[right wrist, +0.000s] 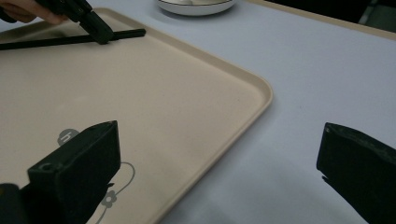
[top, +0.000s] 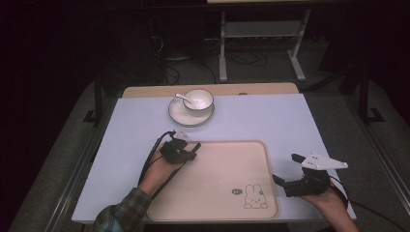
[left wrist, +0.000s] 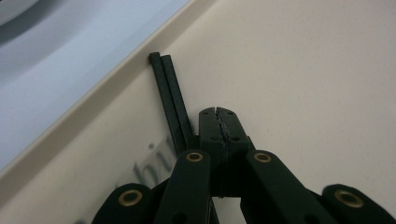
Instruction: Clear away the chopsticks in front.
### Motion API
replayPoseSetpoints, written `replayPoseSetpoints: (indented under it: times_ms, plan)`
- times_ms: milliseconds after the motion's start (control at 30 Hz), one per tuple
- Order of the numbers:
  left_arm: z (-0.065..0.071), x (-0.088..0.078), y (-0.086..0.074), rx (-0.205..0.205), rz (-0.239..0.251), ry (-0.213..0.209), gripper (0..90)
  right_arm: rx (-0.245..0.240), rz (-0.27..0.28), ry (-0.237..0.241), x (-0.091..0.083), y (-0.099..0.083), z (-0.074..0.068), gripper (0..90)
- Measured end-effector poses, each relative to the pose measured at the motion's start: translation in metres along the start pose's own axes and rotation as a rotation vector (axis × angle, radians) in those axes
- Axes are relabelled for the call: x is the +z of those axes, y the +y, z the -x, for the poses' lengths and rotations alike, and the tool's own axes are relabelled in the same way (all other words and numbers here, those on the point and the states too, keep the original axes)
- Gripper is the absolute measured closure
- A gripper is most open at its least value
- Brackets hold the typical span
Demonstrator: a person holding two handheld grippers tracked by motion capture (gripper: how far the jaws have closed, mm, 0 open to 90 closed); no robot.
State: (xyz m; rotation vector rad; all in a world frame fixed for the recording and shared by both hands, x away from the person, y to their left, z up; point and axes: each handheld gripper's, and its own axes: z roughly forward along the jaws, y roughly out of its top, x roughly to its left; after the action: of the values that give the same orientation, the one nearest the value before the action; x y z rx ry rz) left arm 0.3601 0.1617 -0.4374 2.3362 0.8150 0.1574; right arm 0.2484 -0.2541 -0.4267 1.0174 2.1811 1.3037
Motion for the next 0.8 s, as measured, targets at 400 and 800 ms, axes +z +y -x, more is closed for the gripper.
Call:
replayPoseSetpoints:
  times_ms: [400,800]
  plan:
    - [-0.009,-0.026,-0.029,-0.058,-0.008,0.014,89.4,0.001,0.000,0.000,0.000,0.000,0.000,0.0]
    - [-0.017,-0.055,-0.063,-0.131,-0.009,0.039,89.4,0.008,0.003,0.005,0.000,-0.001,0.002,0.0]
